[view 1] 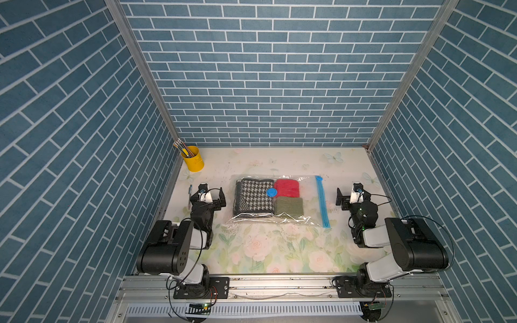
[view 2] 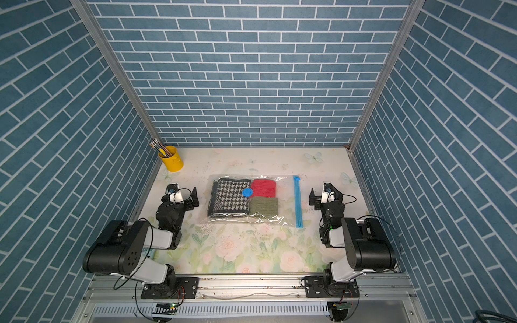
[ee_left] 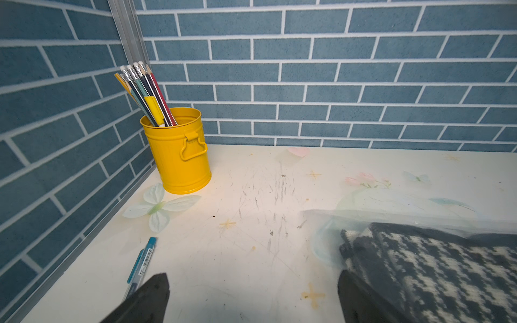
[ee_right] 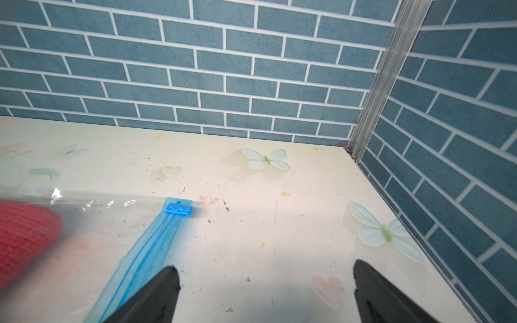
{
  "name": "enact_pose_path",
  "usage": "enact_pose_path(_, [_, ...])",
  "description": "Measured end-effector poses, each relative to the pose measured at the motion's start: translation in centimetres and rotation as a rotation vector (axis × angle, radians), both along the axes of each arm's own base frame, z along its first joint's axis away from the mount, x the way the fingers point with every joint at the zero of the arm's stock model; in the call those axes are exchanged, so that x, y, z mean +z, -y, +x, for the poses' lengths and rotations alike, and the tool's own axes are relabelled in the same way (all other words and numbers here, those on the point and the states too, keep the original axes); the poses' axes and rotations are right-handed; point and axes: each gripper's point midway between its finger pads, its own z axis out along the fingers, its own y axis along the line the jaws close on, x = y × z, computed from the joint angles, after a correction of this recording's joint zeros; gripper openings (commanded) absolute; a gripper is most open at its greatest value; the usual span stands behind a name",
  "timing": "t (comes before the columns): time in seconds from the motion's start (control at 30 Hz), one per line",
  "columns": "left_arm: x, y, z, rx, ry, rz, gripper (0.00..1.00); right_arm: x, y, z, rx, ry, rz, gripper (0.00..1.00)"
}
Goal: Take the scarf out of the vacuum bag
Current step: Adjust the vacuum bag at the center of the board.
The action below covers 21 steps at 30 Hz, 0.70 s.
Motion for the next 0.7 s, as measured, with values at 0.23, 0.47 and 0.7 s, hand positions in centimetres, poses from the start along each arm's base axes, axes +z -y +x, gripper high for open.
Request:
enact_pose_path(0.23, [0.0,0.0,0.0,0.001,0.000,0.000,1.00,0.0,0.0,0.0,0.000,0.000,0.000,0.99])
enact_pose_path(0.47, [0.4,-0.1,0.4,0.008,-0.009,0.001,1.00,0.2,0.3,-0.7,-0.016,0.013,-0.001,0.99])
enact_pose_path(0.7, [7.6,-1.5,1.1,0.109,0.100,-0.064,1.00,4.6,1.4,-0.3,-0.122,0.047,0.035,0.99])
